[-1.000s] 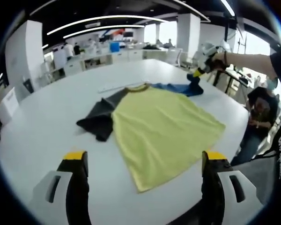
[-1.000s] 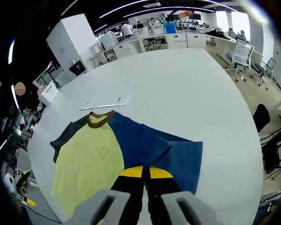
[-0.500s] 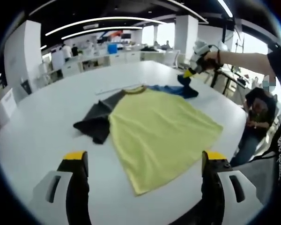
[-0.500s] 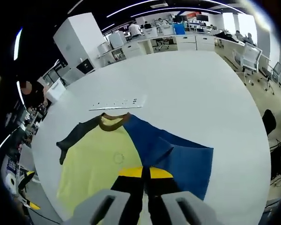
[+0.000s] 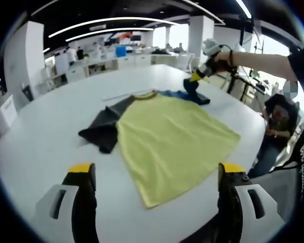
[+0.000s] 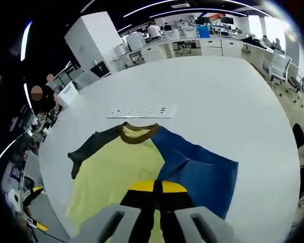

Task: Fold the garment on the visible template until the final outline fits inside the template.

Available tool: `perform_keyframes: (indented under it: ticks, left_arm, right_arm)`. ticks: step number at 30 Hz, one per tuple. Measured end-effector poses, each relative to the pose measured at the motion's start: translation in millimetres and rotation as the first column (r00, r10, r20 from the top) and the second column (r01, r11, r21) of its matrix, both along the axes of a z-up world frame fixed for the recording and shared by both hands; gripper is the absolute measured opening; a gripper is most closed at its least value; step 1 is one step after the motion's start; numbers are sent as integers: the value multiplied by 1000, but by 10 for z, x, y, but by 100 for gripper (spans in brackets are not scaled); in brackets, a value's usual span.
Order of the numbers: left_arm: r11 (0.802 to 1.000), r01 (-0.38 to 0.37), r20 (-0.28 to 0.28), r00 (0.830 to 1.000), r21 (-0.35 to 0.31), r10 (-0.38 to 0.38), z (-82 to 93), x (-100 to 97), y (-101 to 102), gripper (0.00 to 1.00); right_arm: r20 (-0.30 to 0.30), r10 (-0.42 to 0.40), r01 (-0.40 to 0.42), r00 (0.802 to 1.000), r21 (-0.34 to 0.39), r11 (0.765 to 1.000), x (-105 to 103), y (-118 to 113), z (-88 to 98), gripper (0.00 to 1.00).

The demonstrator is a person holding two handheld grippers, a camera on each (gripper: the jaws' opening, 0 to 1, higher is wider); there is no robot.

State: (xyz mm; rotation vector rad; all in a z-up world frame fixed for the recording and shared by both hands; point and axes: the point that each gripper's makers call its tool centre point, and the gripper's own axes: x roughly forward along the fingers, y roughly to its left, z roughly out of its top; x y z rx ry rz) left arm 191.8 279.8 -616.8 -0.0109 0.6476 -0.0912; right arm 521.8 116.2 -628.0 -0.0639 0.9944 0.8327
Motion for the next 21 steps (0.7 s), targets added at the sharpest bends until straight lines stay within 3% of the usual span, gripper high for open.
perform_keyframes:
  ticks: [21]
  left_arm:
    - [1000, 14, -5, 1000, -8, -14, -31, -5, -40, 98]
  right_arm:
    - [43, 88, -86, 995, -38, 996, -190, 498, 23, 0]
